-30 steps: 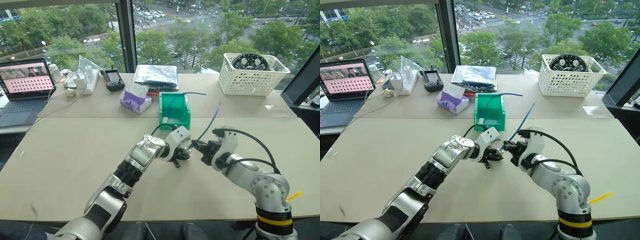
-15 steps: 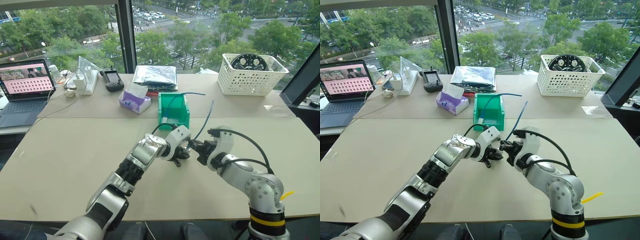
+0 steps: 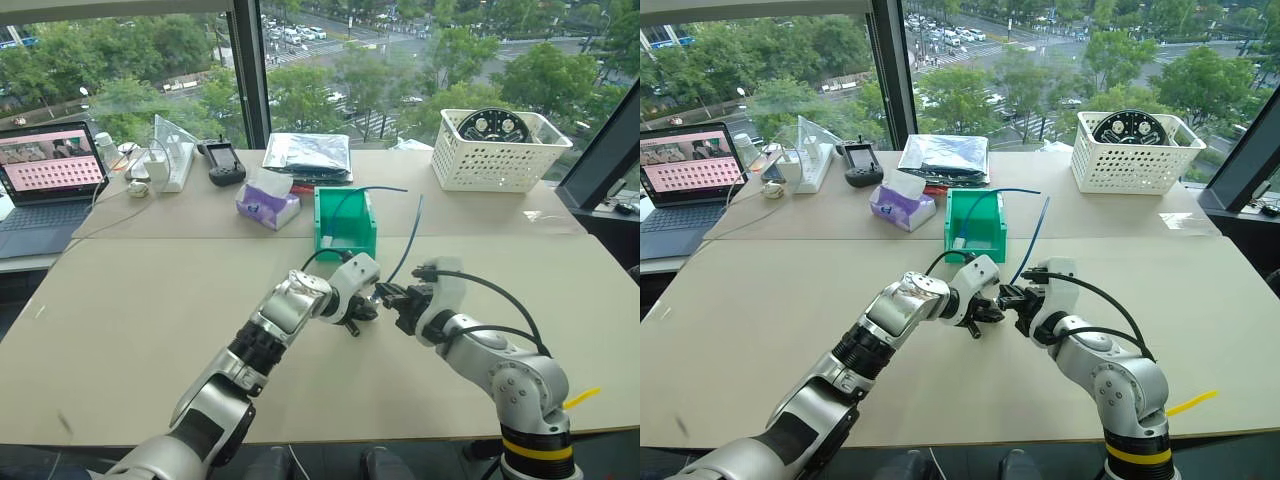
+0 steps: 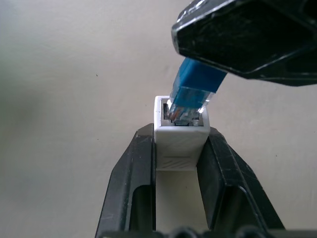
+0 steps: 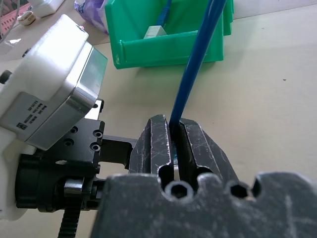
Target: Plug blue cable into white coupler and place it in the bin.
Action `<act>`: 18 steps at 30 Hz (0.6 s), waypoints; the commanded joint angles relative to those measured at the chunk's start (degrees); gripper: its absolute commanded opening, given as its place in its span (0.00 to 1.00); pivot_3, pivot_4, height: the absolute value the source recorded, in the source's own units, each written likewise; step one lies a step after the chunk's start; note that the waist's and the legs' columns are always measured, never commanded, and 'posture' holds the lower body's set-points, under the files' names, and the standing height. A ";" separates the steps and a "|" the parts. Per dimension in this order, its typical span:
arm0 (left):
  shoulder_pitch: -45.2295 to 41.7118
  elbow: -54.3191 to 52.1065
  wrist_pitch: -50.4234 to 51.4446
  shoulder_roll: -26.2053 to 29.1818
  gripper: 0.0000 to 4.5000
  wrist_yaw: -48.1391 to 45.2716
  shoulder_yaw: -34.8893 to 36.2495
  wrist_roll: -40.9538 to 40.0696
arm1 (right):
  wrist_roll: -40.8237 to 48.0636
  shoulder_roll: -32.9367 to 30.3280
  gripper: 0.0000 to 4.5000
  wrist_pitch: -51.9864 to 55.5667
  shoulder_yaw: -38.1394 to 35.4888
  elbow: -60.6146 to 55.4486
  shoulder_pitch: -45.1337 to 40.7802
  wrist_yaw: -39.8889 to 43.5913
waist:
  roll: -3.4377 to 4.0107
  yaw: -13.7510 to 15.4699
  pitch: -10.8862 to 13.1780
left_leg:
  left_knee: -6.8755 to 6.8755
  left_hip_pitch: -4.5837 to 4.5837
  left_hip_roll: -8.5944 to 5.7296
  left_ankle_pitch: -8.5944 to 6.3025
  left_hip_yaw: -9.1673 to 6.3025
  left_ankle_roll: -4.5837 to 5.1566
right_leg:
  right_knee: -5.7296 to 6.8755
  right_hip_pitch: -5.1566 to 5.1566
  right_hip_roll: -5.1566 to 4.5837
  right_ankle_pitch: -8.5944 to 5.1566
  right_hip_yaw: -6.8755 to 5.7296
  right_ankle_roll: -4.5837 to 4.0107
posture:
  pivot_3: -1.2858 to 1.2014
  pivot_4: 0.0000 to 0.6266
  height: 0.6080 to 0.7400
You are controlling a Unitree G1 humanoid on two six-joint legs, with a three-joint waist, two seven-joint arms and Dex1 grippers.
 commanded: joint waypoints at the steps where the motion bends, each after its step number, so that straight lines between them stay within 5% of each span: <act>1: -0.44 -2.95 0.04 0.04 0.15 0.24 0.82 -1.28 | -3.97 -0.54 0.00 2.16 5.58 6.73 3.26 2.95 | 0.00 -0.05 -0.02 | 0.00 0.05 0.01 0.00 0.00 0.00 | 0.01 0.04 0.00 -0.04 0.00 0.04 | 0.52 0.24 0.96; 18: 0.54 -4.93 0.68 1.14 0.15 2.29 1.30 -2.37 | -12.23 -1.47 0.00 1.98 8.25 12.17 3.81 11.48 | -0.08 -0.47 -0.35 | -0.03 0.16 0.09 -0.01 -0.01 -0.01 | 0.03 0.09 0.06 -0.08 0.00 0.03 | 0.52 0.24 0.96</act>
